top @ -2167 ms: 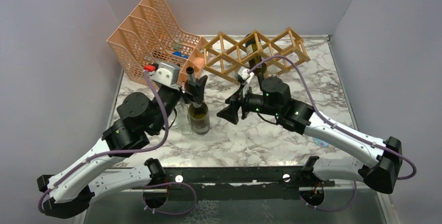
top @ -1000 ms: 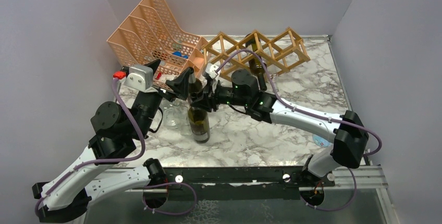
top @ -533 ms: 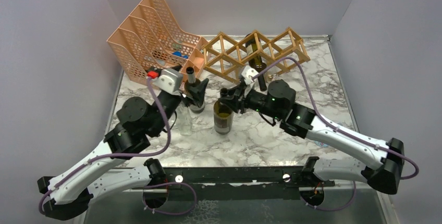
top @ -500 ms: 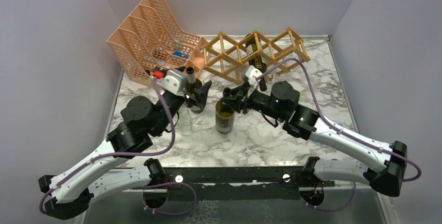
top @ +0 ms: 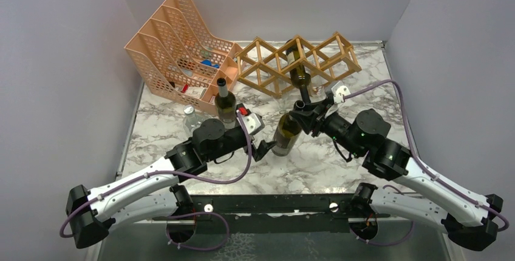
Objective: Put the wine bottle on the wine rack
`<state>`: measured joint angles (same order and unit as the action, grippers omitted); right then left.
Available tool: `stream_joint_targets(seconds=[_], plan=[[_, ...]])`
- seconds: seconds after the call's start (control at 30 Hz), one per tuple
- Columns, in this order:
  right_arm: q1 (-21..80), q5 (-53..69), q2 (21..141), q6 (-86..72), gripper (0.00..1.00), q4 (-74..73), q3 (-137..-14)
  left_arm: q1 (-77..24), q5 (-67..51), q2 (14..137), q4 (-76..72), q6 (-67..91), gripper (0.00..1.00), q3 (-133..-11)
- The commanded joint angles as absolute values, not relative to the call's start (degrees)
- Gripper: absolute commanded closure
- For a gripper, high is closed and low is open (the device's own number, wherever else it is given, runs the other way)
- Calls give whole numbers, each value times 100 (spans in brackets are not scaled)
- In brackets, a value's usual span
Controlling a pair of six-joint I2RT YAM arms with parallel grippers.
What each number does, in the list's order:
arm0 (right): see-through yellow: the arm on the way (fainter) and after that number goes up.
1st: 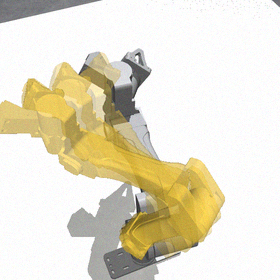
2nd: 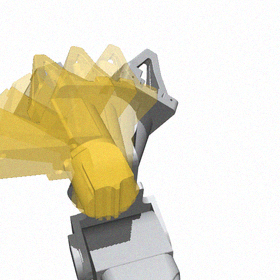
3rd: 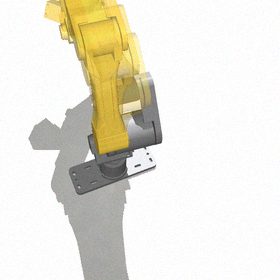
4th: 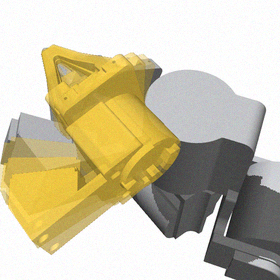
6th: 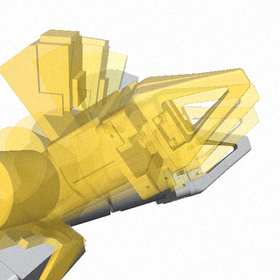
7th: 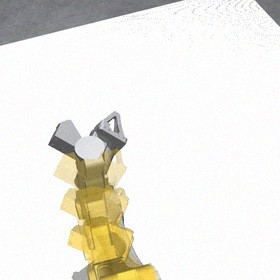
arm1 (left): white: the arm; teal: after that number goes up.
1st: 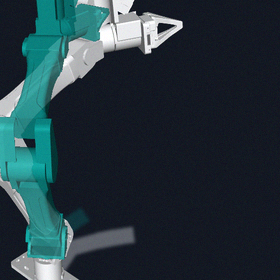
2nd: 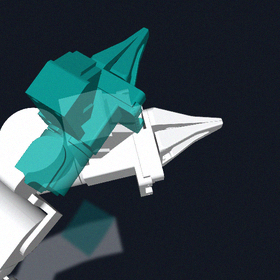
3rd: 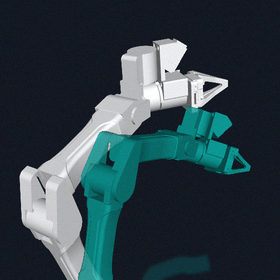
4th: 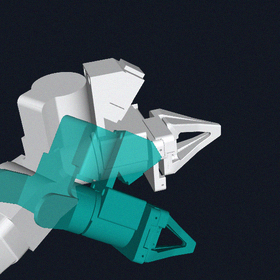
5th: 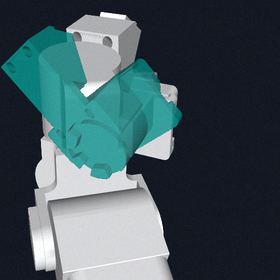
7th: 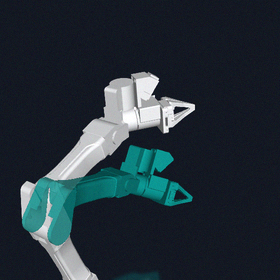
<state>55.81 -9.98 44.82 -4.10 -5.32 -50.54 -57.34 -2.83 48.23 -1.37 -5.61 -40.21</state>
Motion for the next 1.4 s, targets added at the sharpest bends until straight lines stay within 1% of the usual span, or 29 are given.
stream_joint_targets(seconds=[0.0,0.13,0.43,0.67,0.9,1.03,1.13,1.23,1.33,1.37], plan=[[5594,-1072,4156,-489,99,-401,-5419,-5735,-1132,4999,-1128,-257,1,-3656],[5599,-711,4095,-431,99,-685,-5689,-5730,-1335,5226,-1818,-55,1,-3349],[5597,486,3975,-216,99,-829,-5833,-5714,-2057,5876,-2232,-227,1,-3340],[5594,1538,3878,-88,99,-951,-6022,-5652,-3181,5991,-2591,-354,1,-3347],[5598,2241,3834,-115,99,-799,-6144,-5651,-4391,5967,-2823,-361,1,-3331],[5597,2446,3865,-135,99,-689,-6211,-5651,-4491,5905,-2889,-416,2,-3299],[5593,2533,3843,-178,99,-576,-6209,-5651,-4359,5903,-2936,-433,7,-3278],[5598,2532,3824,-202,99,-500,-6169,-5651,-4299,5964,-3030,-424,9,-3333],[5597,2547,3807,-242,99,-418,-6104,-5653,-4280,6036,-3142,-387,8,-3397],[5595,2561,3806,-250,99,-395,-6081,-5652,-4263,6051,-3165,-382,7,-3407]])
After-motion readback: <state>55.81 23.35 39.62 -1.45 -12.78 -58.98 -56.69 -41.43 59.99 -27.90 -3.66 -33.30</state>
